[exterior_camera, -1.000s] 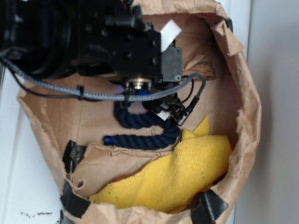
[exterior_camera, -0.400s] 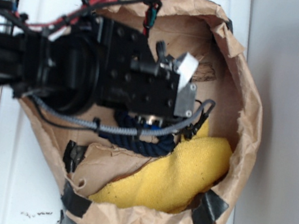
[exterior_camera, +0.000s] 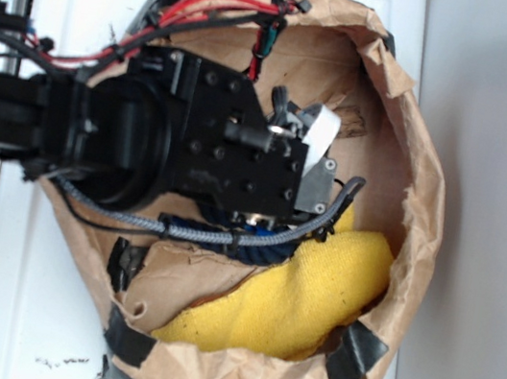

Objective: Grab the blue rope.

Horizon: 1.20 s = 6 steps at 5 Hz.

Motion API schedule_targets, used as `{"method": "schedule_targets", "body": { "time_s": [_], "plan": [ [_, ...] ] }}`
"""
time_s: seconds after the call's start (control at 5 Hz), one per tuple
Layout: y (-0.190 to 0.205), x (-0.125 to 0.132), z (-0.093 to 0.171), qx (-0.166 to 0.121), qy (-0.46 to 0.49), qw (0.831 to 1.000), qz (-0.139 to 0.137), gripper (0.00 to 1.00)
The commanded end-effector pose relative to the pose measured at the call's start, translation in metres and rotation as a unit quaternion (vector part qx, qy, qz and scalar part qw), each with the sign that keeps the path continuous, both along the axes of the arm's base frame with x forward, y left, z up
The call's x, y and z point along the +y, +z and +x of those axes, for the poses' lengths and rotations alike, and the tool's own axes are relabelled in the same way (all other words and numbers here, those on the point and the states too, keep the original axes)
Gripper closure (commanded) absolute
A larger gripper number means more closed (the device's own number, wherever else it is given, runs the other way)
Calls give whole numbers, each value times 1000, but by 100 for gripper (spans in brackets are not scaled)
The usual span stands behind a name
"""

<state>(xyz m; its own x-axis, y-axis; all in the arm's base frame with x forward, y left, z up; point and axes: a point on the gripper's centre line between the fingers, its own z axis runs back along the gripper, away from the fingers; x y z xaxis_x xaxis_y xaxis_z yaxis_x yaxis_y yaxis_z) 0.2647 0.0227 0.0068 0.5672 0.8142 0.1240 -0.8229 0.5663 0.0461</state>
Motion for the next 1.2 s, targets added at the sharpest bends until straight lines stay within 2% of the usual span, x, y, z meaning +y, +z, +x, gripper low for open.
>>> {"method": "schedule_targets", "body": {
  "time_s": [0.0,0.6,1.0],
  "plan": [
    [4,-3,-12,-4,-25,1000,-2,100],
    [12,5,-15,-15,-18,1000,-12,100],
    [57,19,-17,-28,-36,998,-50,100]
  ]
}}
